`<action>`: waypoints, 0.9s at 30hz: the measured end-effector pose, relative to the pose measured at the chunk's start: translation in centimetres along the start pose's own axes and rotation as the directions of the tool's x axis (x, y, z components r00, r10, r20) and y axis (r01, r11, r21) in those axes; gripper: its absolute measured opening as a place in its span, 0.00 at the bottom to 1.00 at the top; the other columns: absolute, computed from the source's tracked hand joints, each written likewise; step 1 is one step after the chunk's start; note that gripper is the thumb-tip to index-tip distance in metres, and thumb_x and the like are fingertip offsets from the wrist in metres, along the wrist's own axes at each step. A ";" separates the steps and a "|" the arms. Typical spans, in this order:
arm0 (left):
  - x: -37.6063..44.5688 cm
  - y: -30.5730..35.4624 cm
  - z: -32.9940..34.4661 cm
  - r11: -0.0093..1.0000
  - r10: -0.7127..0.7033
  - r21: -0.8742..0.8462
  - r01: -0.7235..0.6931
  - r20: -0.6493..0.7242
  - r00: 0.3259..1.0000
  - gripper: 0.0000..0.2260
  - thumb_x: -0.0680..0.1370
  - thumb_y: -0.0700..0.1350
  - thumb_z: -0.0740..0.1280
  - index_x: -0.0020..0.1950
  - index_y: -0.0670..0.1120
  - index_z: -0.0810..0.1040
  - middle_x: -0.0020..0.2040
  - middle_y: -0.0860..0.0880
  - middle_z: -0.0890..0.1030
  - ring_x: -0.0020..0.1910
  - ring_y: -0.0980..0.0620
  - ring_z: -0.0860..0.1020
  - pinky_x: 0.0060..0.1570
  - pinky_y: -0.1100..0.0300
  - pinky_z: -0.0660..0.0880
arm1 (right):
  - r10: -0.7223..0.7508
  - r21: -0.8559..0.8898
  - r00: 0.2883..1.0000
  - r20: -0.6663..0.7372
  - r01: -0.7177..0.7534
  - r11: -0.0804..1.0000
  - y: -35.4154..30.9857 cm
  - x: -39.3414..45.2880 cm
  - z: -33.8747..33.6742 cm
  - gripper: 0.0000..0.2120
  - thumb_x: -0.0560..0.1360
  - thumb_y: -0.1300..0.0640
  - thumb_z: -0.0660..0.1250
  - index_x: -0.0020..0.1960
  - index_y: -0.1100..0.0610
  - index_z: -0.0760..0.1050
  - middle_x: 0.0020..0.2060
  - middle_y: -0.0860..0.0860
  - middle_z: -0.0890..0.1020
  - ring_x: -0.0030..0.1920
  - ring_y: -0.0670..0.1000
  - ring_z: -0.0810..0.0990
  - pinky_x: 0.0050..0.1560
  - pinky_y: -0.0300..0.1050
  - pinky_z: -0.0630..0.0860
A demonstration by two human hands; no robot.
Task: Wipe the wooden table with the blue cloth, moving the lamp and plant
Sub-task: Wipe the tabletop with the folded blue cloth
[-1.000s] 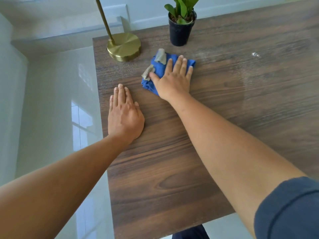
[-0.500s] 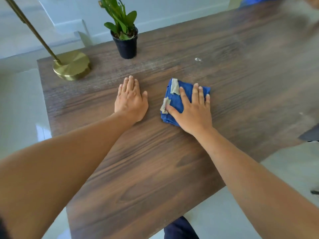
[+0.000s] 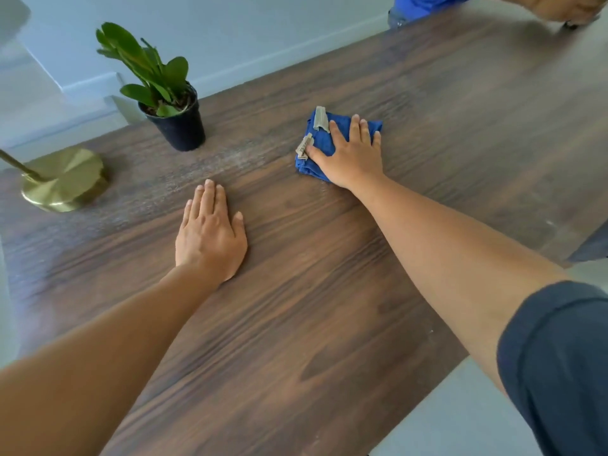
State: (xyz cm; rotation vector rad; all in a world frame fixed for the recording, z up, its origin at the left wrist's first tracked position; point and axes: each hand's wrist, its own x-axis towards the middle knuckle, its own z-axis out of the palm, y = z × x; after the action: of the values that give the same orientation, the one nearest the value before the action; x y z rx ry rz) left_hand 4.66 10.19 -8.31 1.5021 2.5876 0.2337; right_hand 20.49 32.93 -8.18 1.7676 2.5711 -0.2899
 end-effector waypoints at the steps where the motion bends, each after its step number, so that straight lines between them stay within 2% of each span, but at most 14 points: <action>1: 0.3 0.3 -0.1 1.000 0.000 0.011 0.000 0.005 1.000 0.29 0.84 0.53 0.49 0.82 0.41 0.50 0.82 0.45 0.47 0.81 0.50 0.45 0.79 0.54 0.42 | -0.023 0.002 1.000 0.002 0.023 1.000 -0.1 -0.9 0.0 0.43 0.75 0.25 0.44 0.82 0.48 0.48 0.81 0.58 0.46 0.80 0.57 0.43 0.78 0.60 0.40; 4: 1.8 1.8 -0.1 0.998 -0.017 -0.058 0.018 0.017 1.000 0.28 0.84 0.52 0.49 0.81 0.40 0.50 0.82 0.45 0.47 0.81 0.50 0.45 0.79 0.54 0.42 | -0.153 0.034 0.987 -0.045 0.155 0.987 0.2 -6.9 1.3 0.38 0.79 0.31 0.45 0.82 0.53 0.50 0.81 0.56 0.47 0.81 0.55 0.44 0.79 0.57 0.42; 7: 2.9 3.1 0.6 0.996 -0.026 -0.081 0.028 0.019 0.999 0.29 0.84 0.53 0.48 0.81 0.40 0.48 0.82 0.45 0.45 0.81 0.49 0.42 0.79 0.53 0.40 | -0.234 0.043 0.971 -0.047 0.236 0.971 1.5 -10.5 1.9 0.35 0.81 0.34 0.45 0.81 0.52 0.51 0.81 0.53 0.48 0.81 0.51 0.45 0.79 0.55 0.43; 13: 2.8 3.2 1.2 0.998 -0.029 -0.051 0.028 -0.016 0.999 0.30 0.84 0.54 0.46 0.81 0.41 0.44 0.82 0.46 0.42 0.80 0.51 0.40 0.78 0.55 0.38 | -0.173 0.005 0.984 -0.044 0.174 0.985 1.5 1.7 0.1 0.34 0.81 0.35 0.47 0.81 0.52 0.55 0.81 0.53 0.53 0.80 0.54 0.50 0.79 0.56 0.46; 18: 2.8 3.2 1.3 0.998 -0.036 -0.044 0.034 -0.039 0.999 0.29 0.84 0.54 0.46 0.81 0.42 0.43 0.82 0.47 0.41 0.80 0.52 0.39 0.77 0.56 0.37 | -0.127 -0.028 0.992 -0.007 0.127 0.992 -1.3 7.9 -0.4 0.39 0.79 0.30 0.44 0.82 0.52 0.49 0.81 0.54 0.48 0.81 0.55 0.45 0.78 0.60 0.43; 20: 2.8 3.2 1.2 0.999 -0.033 -0.036 0.032 -0.030 0.999 0.29 0.84 0.54 0.47 0.81 0.42 0.44 0.82 0.47 0.42 0.80 0.52 0.40 0.77 0.56 0.38 | -0.196 -0.034 0.980 0.029 0.197 0.980 -1.5 5.8 -0.7 0.40 0.78 0.29 0.45 0.82 0.51 0.48 0.81 0.54 0.47 0.81 0.55 0.45 0.78 0.61 0.42; 22: 2.7 3.3 1.1 0.999 -0.033 -0.043 0.032 -0.018 0.999 0.29 0.84 0.54 0.47 0.81 0.41 0.45 0.82 0.46 0.42 0.80 0.51 0.40 0.78 0.55 0.39 | -0.336 -0.020 0.941 0.047 0.337 0.941 -0.9 1.1 -0.3 0.40 0.77 0.27 0.45 0.82 0.48 0.48 0.81 0.53 0.46 0.81 0.54 0.44 0.78 0.60 0.42; 24: 2.6 3.4 0.8 0.999 -0.021 -0.050 0.021 -0.003 1.000 0.29 0.84 0.54 0.47 0.81 0.41 0.46 0.82 0.46 0.43 0.80 0.51 0.41 0.78 0.55 0.39 | -0.404 -0.013 0.913 0.047 0.405 0.914 0.8 -4.1 0.1 0.41 0.75 0.26 0.44 0.82 0.47 0.48 0.81 0.51 0.45 0.80 0.52 0.43 0.79 0.58 0.42; 25: 2.4 3.4 0.8 0.999 -0.003 -0.052 0.003 0.003 1.000 0.29 0.84 0.53 0.48 0.81 0.41 0.47 0.82 0.46 0.44 0.80 0.51 0.41 0.78 0.55 0.40 | -0.381 -0.014 0.924 0.038 0.382 0.924 2.2 -6.0 0.2 0.42 0.75 0.26 0.43 0.82 0.47 0.48 0.81 0.50 0.45 0.80 0.51 0.42 0.79 0.57 0.41; 27: 2.3 3.4 0.8 0.996 0.059 -0.066 -0.058 0.012 0.998 0.29 0.84 0.54 0.48 0.82 0.41 0.48 0.82 0.46 0.45 0.80 0.52 0.42 0.78 0.56 0.40 | -0.242 -0.025 0.970 0.009 0.242 0.970 5.4 -7.6 0.2 0.43 0.74 0.25 0.44 0.82 0.47 0.47 0.81 0.50 0.44 0.80 0.50 0.42 0.79 0.56 0.41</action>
State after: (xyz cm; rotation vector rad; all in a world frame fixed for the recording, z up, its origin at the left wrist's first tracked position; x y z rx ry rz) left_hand 6.61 13.88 -8.49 1.5527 2.5023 0.3099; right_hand 28.25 27.76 -8.33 1.4415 2.7740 -0.2615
